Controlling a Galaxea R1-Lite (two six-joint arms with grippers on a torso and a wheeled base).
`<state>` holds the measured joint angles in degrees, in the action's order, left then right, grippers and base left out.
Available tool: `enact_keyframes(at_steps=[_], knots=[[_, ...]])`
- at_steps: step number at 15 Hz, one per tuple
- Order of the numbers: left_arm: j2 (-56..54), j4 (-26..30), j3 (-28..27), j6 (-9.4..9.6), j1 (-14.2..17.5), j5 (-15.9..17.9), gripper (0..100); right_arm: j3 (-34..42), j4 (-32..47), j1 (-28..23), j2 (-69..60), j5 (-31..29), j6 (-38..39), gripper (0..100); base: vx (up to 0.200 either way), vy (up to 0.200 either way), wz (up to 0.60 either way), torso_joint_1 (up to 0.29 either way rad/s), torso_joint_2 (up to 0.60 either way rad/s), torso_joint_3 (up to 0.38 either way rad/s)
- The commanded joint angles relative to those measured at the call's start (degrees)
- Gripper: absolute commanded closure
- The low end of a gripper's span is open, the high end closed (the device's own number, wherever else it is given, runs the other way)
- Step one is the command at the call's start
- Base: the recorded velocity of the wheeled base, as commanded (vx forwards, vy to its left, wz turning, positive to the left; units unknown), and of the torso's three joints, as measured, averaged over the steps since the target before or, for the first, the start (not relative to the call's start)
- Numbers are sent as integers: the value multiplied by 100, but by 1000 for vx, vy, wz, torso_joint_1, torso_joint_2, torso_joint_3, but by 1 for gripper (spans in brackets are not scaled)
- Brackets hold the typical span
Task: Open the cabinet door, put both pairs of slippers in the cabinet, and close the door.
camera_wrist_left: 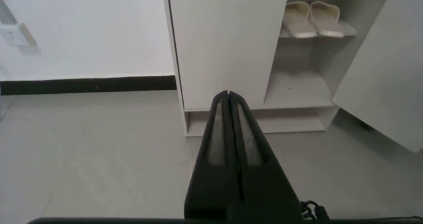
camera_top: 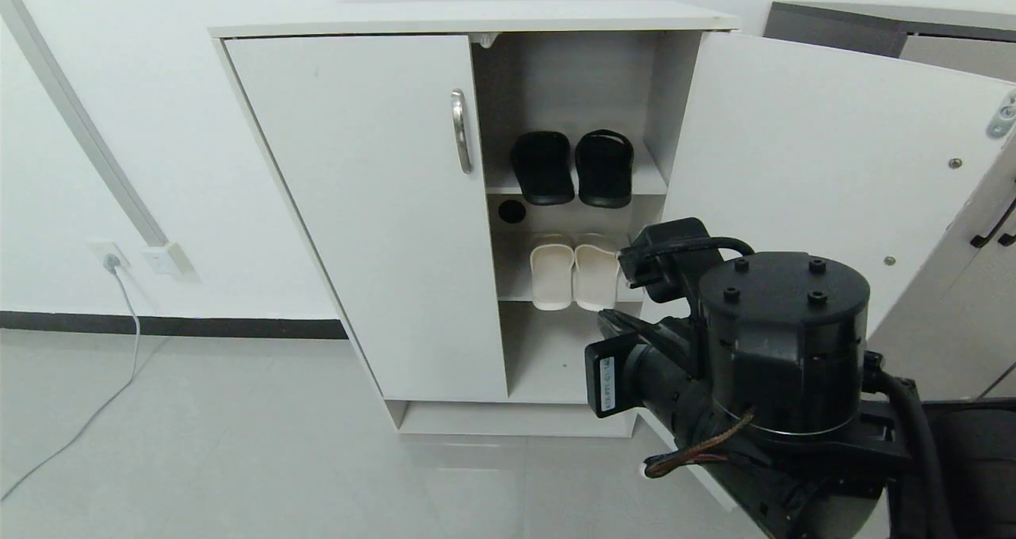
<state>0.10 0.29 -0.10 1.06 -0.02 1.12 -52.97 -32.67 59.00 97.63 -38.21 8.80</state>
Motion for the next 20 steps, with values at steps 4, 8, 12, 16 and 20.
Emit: enact_keyframes(at_steps=[4,8,12,16,20], knots=[[-1,-3,1,-9,2,2,100,50,-2,-99,89,-3,-36,100,0,0,0,0,0,0],[-1,-3,1,-9,2,2,100,59,6,-99,89,-3,-36,100,0,0,0,0,0,0],[-1,6,1,-9,2,2,100,59,6,-99,89,-3,-36,100,0,0,0,0,0,0],[-1,6,1,-9,2,2,100,59,6,-99,115,-11,-45,100,0,0,0,0,0,0],[-1,6,1,-9,2,2,100,102,-2,-117,107,-11,-54,100,0,0,0,2,-107,-125]])
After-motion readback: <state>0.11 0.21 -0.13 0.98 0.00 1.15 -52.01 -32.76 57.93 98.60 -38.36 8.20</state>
